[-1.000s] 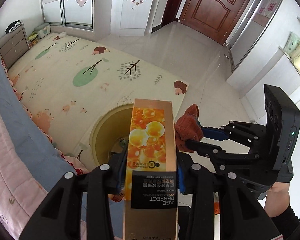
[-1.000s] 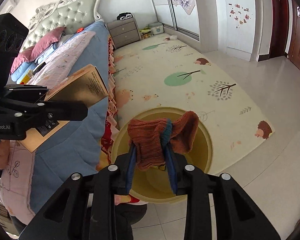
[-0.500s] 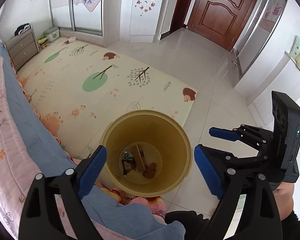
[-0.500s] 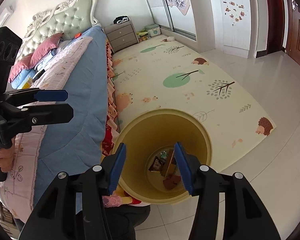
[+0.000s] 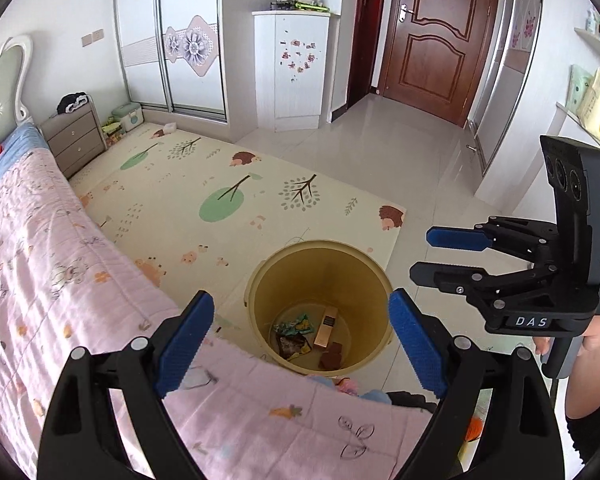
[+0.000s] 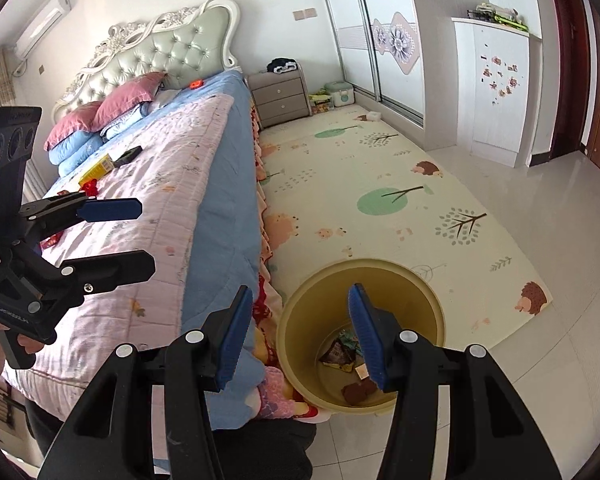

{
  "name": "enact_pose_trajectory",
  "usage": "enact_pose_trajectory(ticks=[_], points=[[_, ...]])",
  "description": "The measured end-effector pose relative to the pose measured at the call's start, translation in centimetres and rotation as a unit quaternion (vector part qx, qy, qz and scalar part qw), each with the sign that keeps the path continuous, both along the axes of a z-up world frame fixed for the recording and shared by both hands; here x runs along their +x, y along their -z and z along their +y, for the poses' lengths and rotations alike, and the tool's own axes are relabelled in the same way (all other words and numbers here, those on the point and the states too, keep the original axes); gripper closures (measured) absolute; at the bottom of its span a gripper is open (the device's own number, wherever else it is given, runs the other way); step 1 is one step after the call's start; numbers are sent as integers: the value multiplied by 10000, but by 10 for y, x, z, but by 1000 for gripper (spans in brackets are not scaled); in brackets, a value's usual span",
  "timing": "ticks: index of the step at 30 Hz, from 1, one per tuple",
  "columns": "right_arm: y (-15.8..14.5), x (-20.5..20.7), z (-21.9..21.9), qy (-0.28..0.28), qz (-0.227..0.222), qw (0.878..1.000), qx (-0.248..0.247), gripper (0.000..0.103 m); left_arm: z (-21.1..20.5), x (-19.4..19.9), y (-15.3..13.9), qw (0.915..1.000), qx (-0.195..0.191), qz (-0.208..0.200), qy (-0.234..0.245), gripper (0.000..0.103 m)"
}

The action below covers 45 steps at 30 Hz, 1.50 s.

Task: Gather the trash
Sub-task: 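Return to the bed and grasp the white milk carton with the left tool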

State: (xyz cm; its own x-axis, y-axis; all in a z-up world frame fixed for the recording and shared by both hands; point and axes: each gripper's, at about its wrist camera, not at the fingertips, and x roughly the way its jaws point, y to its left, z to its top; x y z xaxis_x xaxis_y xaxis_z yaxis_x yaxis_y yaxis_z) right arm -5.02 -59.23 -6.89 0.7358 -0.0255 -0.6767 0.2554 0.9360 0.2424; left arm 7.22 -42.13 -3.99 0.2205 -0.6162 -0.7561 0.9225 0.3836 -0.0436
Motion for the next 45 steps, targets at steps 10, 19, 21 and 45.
enact_pose_trajectory(ticks=[10, 19, 21, 45], points=[[-38, 40, 97, -1194, -571, 9911, 110, 53, 126, 9, -21, 9940, -146, -672, -852, 14], [-49, 96, 210, -2262, -674, 9717, 125, 53, 254, 36, -30, 9780, -171, -876, -1884, 14], [-51, 107, 234, -2461, -669, 9669, 105, 53, 283, 44, -31, 9730, -165, -917, -2110, 14], [-46, 239, 371, -3275, -217, 9445, 89, 53, 498, 202, 5, 9143, -34, -532, -4015, 14]])
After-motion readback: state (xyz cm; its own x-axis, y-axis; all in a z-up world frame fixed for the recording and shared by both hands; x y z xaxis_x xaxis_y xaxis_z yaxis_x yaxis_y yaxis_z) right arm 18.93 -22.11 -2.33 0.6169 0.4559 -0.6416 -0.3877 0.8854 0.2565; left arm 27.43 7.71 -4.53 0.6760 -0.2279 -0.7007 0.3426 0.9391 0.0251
